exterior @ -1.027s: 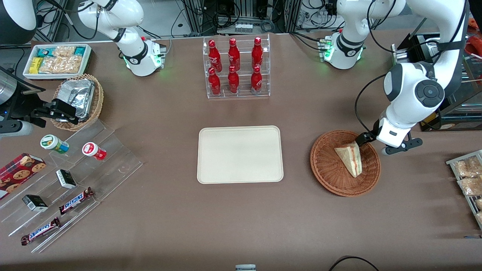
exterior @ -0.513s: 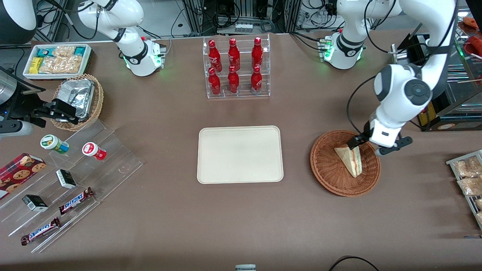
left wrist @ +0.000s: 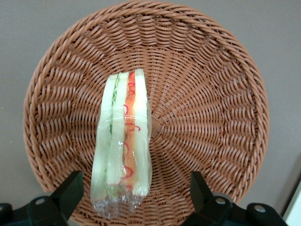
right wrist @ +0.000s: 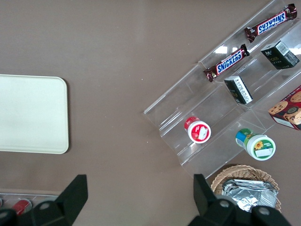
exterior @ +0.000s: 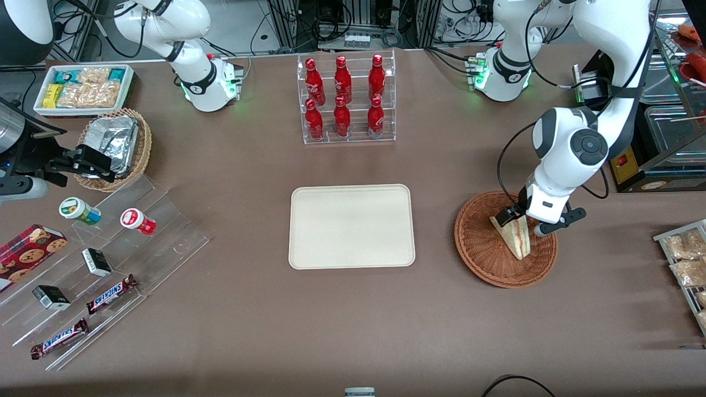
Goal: Place sandwich from basket to tray
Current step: 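Lower the open left gripper around the sandwich and close it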
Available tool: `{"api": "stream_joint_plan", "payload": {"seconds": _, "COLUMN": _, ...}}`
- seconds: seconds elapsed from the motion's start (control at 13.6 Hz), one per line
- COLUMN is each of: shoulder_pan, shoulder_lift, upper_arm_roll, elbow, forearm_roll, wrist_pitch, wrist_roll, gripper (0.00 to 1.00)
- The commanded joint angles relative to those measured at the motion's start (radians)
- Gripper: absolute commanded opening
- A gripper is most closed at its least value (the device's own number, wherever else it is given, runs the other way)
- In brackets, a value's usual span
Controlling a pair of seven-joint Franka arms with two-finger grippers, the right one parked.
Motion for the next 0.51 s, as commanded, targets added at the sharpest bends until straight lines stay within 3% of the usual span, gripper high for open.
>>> {"api": "stream_joint_plan", "payload": {"seconds": 0.0, "shoulder_pan": 0.004, "shoulder_lift": 0.007, "upper_arm_roll": 0.000, "elbow": -0.011, "forearm_roll": 0.001, "wrist_pitch": 0.031, "wrist_roll": -0.004, "gripper": 0.99}}
{"api": "stream_joint_plan", "payload": {"seconds": 0.22, "shoulder_pan": 0.004, "shoulder_lift": 0.010, "upper_arm_roll": 0.000, "elbow": -0.019, "forearm_roll": 0.002, "wrist_pitch": 0.033, "wrist_roll": -0.004, "gripper": 0.64}}
{"api": "stream_joint_plan", "payload": {"seconds": 0.44, "shoulder_pan": 0.013, "shoulder_lift": 0.003, "upper_arm_roll": 0.000, "elbow": -0.027, "forearm_roll": 0.002, "wrist_pitch": 0.033, "wrist_roll": -0.001, "gripper": 0.12}}
